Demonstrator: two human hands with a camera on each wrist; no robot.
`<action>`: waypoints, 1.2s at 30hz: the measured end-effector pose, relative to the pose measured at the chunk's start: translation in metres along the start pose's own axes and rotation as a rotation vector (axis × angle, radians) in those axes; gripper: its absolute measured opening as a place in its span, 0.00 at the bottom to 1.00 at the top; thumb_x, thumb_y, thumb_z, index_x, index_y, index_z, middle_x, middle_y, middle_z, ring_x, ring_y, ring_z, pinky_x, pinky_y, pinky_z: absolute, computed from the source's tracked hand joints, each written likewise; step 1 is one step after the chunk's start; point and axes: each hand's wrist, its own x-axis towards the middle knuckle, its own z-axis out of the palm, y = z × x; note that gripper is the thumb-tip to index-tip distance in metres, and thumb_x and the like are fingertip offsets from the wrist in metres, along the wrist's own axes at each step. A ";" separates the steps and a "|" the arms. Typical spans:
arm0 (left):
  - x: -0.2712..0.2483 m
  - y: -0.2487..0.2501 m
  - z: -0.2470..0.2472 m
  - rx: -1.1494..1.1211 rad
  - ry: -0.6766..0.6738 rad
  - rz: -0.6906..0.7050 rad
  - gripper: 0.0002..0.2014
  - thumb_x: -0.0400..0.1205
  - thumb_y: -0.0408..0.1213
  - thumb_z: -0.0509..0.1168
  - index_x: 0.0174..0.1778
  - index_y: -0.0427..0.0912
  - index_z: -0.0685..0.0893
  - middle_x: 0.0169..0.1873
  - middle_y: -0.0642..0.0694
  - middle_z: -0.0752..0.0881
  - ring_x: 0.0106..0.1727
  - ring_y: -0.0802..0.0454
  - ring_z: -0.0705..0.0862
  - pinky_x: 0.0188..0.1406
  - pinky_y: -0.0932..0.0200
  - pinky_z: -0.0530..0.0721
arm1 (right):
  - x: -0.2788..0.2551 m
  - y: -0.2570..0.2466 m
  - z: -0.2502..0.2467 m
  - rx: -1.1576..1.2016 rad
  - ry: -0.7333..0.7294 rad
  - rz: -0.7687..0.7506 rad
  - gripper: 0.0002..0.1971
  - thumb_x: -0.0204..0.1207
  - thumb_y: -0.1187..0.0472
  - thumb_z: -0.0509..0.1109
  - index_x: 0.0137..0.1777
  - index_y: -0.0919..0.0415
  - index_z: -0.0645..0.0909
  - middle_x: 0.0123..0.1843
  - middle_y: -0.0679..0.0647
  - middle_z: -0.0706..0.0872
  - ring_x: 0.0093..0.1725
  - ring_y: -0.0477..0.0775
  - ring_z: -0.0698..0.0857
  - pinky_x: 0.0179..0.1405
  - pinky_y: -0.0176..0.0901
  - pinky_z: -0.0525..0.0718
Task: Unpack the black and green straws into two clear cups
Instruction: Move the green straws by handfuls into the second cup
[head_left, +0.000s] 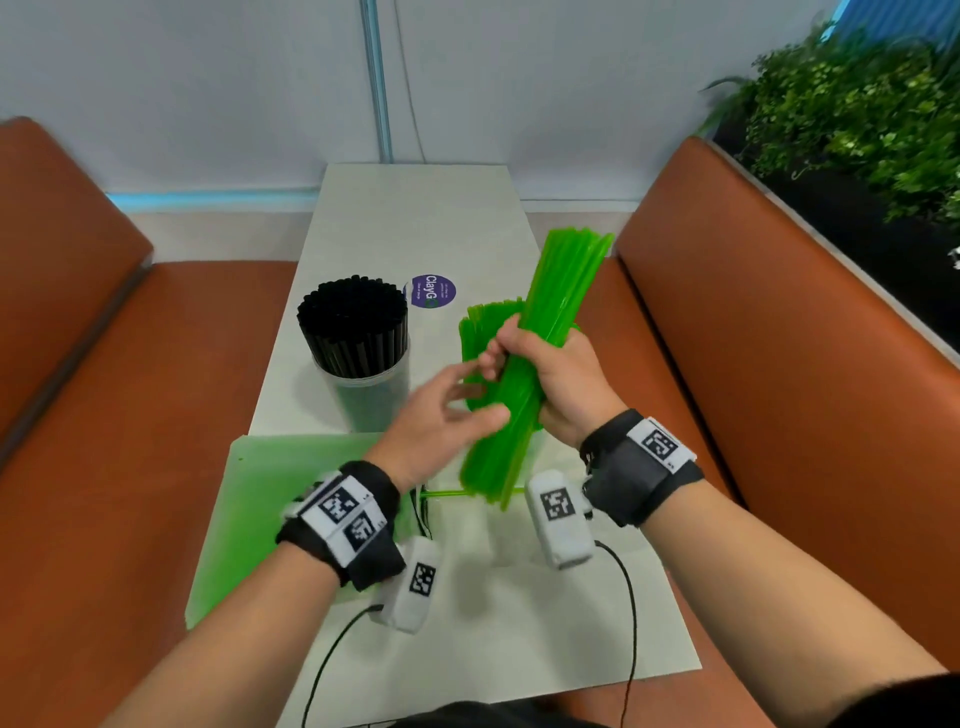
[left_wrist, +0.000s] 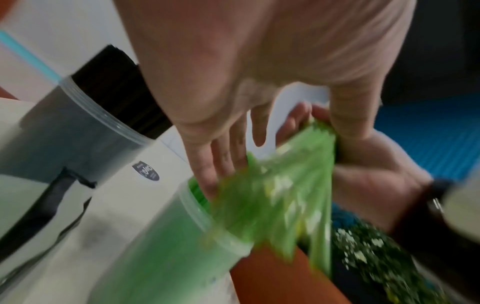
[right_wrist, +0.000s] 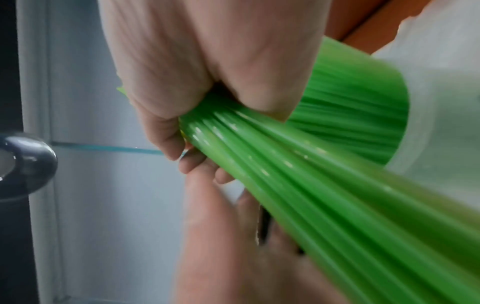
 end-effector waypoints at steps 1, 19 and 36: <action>-0.001 -0.004 0.008 0.030 -0.052 0.027 0.33 0.71 0.50 0.75 0.73 0.53 0.74 0.61 0.55 0.85 0.61 0.63 0.84 0.58 0.65 0.84 | 0.003 -0.003 0.005 0.068 0.013 -0.014 0.03 0.76 0.68 0.72 0.42 0.62 0.82 0.35 0.59 0.85 0.37 0.58 0.87 0.38 0.47 0.86; 0.001 -0.020 -0.012 0.093 0.184 -0.054 0.30 0.71 0.70 0.62 0.58 0.51 0.85 0.55 0.43 0.88 0.53 0.44 0.88 0.62 0.37 0.84 | 0.020 -0.044 -0.006 0.357 0.330 -0.095 0.09 0.74 0.68 0.74 0.34 0.61 0.81 0.28 0.53 0.77 0.27 0.51 0.79 0.33 0.47 0.82; 0.015 -0.010 -0.006 -0.644 0.363 -0.211 0.25 0.91 0.51 0.49 0.59 0.38 0.87 0.58 0.36 0.89 0.60 0.38 0.87 0.63 0.39 0.85 | 0.024 -0.057 -0.003 0.331 0.252 -0.244 0.10 0.76 0.71 0.71 0.34 0.63 0.85 0.36 0.60 0.86 0.39 0.59 0.88 0.49 0.53 0.87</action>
